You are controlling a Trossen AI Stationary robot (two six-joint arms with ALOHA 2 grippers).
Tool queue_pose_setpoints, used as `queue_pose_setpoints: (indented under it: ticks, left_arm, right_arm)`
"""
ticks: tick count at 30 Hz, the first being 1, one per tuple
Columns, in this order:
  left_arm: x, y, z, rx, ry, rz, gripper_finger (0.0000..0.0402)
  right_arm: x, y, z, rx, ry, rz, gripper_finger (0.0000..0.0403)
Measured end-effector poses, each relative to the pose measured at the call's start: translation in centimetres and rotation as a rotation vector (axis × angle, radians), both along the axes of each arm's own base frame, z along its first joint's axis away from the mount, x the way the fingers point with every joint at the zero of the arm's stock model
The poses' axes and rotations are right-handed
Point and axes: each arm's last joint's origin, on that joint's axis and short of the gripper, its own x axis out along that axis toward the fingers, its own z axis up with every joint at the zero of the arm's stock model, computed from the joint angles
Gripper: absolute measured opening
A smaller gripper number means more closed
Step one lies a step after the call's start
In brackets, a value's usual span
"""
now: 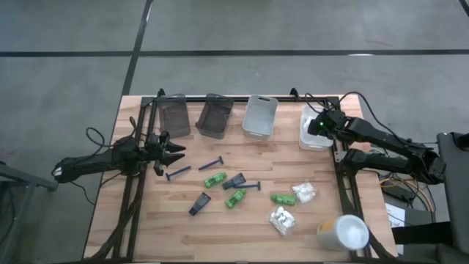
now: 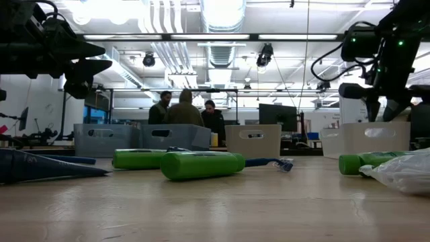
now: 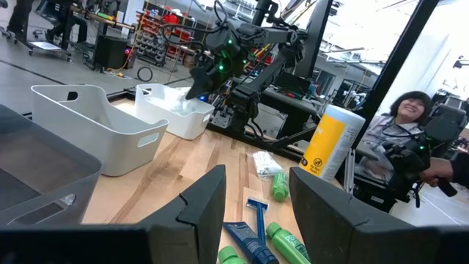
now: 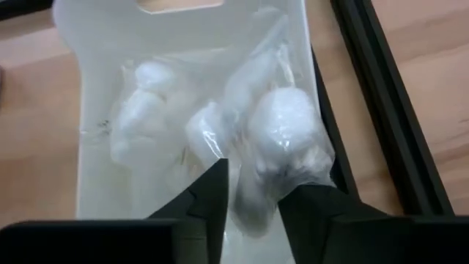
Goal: Pick & Place Travel size toiletries
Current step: Put the white cotton pack into the white bin
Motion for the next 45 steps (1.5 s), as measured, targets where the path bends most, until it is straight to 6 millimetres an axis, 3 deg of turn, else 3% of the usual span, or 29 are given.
queue_pose_setpoints:
  ticks: [14, 21, 31, 37, 45]
  left_arm:
    - [0.0, 0.0, 0.0, 0.000, 0.000, -0.001, 0.0156]
    - [0.0, 0.0, 0.0, 0.000, 0.000, -0.001, 0.0156]
    - [0.0, 0.0, 0.0, 0.000, 0.000, 0.000, 0.0156]
    - [0.0, 0.0, 0.0, 0.000, 0.000, 0.000, 0.0156]
    - [0.0, 0.0, 0.0, 0.000, 0.000, 0.000, 0.0156]
  right_arm:
    - [0.3, 0.0, 0.5, 0.036, -0.011, 0.089, 0.0253]
    - [0.7, -0.5, 3.0, -0.054, 0.069, 0.260, 0.0296]
    - [1.7, -1.3, 6.5, -0.147, 0.189, 0.483, 0.0313]
    - [2.4, -1.0, 8.3, -0.123, 0.088, 0.713, 0.0313]
    - [3.0, -0.1, 10.5, -0.157, -0.015, 0.851, 0.0285]
